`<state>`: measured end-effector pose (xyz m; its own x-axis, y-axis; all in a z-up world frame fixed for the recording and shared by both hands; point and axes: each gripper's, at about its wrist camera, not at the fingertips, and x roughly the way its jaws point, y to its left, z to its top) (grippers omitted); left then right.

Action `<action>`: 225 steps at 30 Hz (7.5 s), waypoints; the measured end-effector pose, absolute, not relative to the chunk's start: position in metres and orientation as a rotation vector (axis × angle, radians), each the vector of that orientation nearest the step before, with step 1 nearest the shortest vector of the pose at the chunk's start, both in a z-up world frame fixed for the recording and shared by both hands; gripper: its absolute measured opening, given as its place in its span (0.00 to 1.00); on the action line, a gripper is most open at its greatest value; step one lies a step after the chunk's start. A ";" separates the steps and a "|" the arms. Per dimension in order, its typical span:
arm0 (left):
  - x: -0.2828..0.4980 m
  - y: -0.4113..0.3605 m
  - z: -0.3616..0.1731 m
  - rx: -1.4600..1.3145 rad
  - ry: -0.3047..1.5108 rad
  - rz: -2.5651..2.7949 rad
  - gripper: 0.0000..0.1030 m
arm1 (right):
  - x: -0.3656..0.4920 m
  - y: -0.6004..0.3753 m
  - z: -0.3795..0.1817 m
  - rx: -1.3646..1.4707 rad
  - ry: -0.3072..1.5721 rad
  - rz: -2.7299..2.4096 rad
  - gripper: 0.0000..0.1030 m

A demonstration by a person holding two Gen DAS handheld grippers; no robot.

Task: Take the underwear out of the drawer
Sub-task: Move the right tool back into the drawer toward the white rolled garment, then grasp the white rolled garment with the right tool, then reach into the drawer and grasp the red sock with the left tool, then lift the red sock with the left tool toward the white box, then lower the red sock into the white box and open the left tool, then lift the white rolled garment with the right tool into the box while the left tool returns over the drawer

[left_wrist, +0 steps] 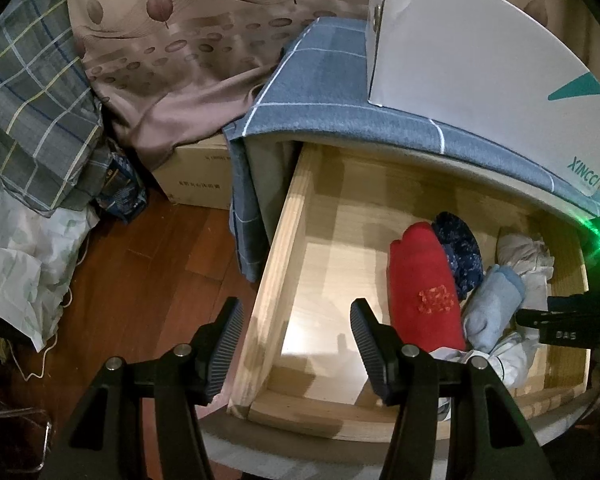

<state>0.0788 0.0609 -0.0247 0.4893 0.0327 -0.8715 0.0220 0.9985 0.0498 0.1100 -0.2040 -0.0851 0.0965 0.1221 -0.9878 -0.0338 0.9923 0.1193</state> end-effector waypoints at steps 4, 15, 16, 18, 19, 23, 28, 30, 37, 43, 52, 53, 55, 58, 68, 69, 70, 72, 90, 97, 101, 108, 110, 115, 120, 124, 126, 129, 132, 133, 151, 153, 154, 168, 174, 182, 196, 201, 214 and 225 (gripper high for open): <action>0.080 0.059 -0.026 0.064 1.068 0.007 0.55 | 0.114 -0.200 -0.099 0.031 1.500 0.108 0.56; 0.084 0.056 -0.031 0.086 1.100 0.006 0.55 | 0.088 -0.218 -0.111 -0.007 1.569 0.083 0.47; 0.085 0.055 -0.032 0.090 1.105 0.004 0.55 | 0.082 -0.221 -0.112 -0.007 1.576 0.080 0.45; 0.085 0.052 -0.034 0.104 1.112 0.003 0.55 | 0.075 -0.223 -0.110 -0.018 1.580 0.089 0.45; 0.085 0.051 -0.034 0.110 1.114 0.003 0.55 | 0.071 -0.223 -0.111 -0.025 1.589 0.089 0.45; 0.086 0.046 -0.039 0.142 1.136 -0.004 0.55 | 0.057 -0.220 -0.112 -0.044 1.614 0.099 0.45; 0.089 0.041 -0.044 0.168 1.171 -0.015 0.55 | 0.041 -0.221 -0.110 -0.021 1.631 0.129 0.44; 0.089 0.037 -0.047 0.188 1.189 -0.028 0.55 | 0.037 -0.223 -0.110 -0.020 1.628 0.130 0.44; 0.091 0.016 -0.049 0.135 1.227 -0.129 0.55 | 0.039 -0.230 -0.105 -0.017 1.629 0.127 0.45; 0.106 -0.013 -0.054 0.068 1.283 -0.188 0.55 | 0.051 -0.214 -0.116 -0.015 1.629 0.130 0.45; 0.131 -0.048 -0.079 0.104 1.353 -0.173 0.55 | 0.056 -0.218 -0.120 0.014 1.627 0.151 0.45; 0.135 -0.047 -0.084 0.100 1.373 -0.160 0.55 | 0.057 -0.219 -0.120 0.017 1.627 0.153 0.45; 0.140 -0.047 -0.092 0.092 1.405 -0.136 0.55 | 0.059 -0.221 -0.120 0.025 1.626 0.157 0.45; 0.148 -0.047 -0.103 0.074 1.444 -0.118 0.55 | 0.060 -0.222 -0.119 0.035 1.627 0.162 0.45; 0.167 -0.040 -0.126 0.034 1.552 -0.081 0.59 | 0.061 -0.224 -0.119 0.050 1.629 0.169 0.45; 0.168 -0.039 -0.125 0.044 1.555 -0.091 0.57 | 0.061 -0.223 -0.119 0.049 1.629 0.169 0.45; 0.168 -0.038 -0.126 0.047 1.557 -0.094 0.57 | 0.061 -0.223 -0.120 0.049 1.629 0.169 0.45; 0.170 -0.038 -0.126 0.055 1.565 -0.115 0.53 | 0.061 -0.223 -0.120 0.049 1.629 0.169 0.45; 0.170 0.011 -0.125 0.175 1.558 -0.117 0.41 | 0.062 -0.224 -0.121 0.046 1.628 0.171 0.45; 0.164 0.008 -0.112 0.259 1.498 -0.120 0.39 | 0.062 -0.223 -0.122 0.045 1.632 0.170 0.45; 0.159 0.009 -0.097 0.306 1.446 -0.142 0.39 | 0.063 -0.225 -0.124 0.043 1.636 0.167 0.45; 0.118 0.013 -0.063 0.403 1.310 -0.153 0.39 | 0.065 -0.225 -0.126 0.042 1.637 0.165 0.45; 0.112 0.008 -0.052 0.404 1.283 -0.163 0.39 | 0.064 -0.225 -0.124 0.042 1.638 0.164 0.45; 0.103 0.005 -0.028 0.415 1.209 -0.170 0.39 | 0.063 -0.222 -0.122 0.041 1.639 0.161 0.45; 0.091 0.003 -0.007 0.425 1.131 -0.174 0.39 | 0.063 -0.223 -0.122 0.040 1.639 0.162 0.46; 0.075 -0.002 0.019 0.441 1.026 -0.162 0.39 | 0.063 -0.223 -0.123 0.039 1.640 0.159 0.45; 0.070 -0.002 0.035 0.439 0.969 -0.161 0.39 | 0.063 -0.223 -0.124 0.038 1.641 0.157 0.45; 0.066 0.000 0.060 0.410 0.906 -0.171 0.39 | 0.064 -0.223 -0.123 0.038 1.642 0.157 0.45; 0.067 0.002 0.090 0.369 0.839 -0.185 0.39 | 0.064 -0.224 -0.123 0.037 1.642 0.157 0.45; 0.067 0.003 0.099 0.359 0.817 -0.185 0.39 | 0.064 -0.224 -0.123 0.037 1.642 0.157 0.45; 0.191 -0.038 0.189 0.231 0.733 -0.238 0.39 | 0.063 -0.224 -0.123 0.037 1.643 0.154 0.45; 0.205 -0.047 0.181 0.244 0.763 -0.256 0.39 | 0.063 -0.224 -0.124 0.038 1.643 0.154 0.45; 0.210 -0.050 0.177 0.252 0.772 -0.256 0.39 | 0.063 -0.223 -0.122 0.039 1.643 0.154 0.45; 0.246 -0.073 0.107 0.342 0.891 -0.185 0.47 | 0.064 -0.223 -0.126 0.043 1.646 0.156 0.46; 0.246 -0.075 0.105 0.375 0.910 -0.158 0.48 | 0.063 -0.221 -0.127 0.040 1.649 0.154 0.46; 0.235 -0.074 0.117 0.395 0.872 -0.171 0.54 | 0.064 -0.220 -0.127 0.036 1.651 0.152 0.45; 0.187 -0.057 0.148 0.434 0.782 -0.182 0.54 | 0.062 -0.217 -0.131 0.019 1.662 0.144 0.45; 0.161 -0.037 0.135 0.440 0.800 -0.170 0.54 | 0.061 -0.215 -0.132 0.014 1.665 0.140 0.45; 0.104 0.014 0.024 0.340 1.019 -0.098 0.54 | 0.059 -0.225 -0.131 0.076 1.623 0.140 0.42; 0.077 0.019 -0.027 0.304 1.046 -0.049 0.54 | 0.047 -0.223 -0.107 0.048 1.503 0.110 0.42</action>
<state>0.0775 0.0192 -0.0266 0.5043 0.1042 -0.8572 0.1837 0.9570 0.2244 0.0471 -0.2233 -0.1068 0.0640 0.1025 -0.9927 -0.0430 0.9941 0.0999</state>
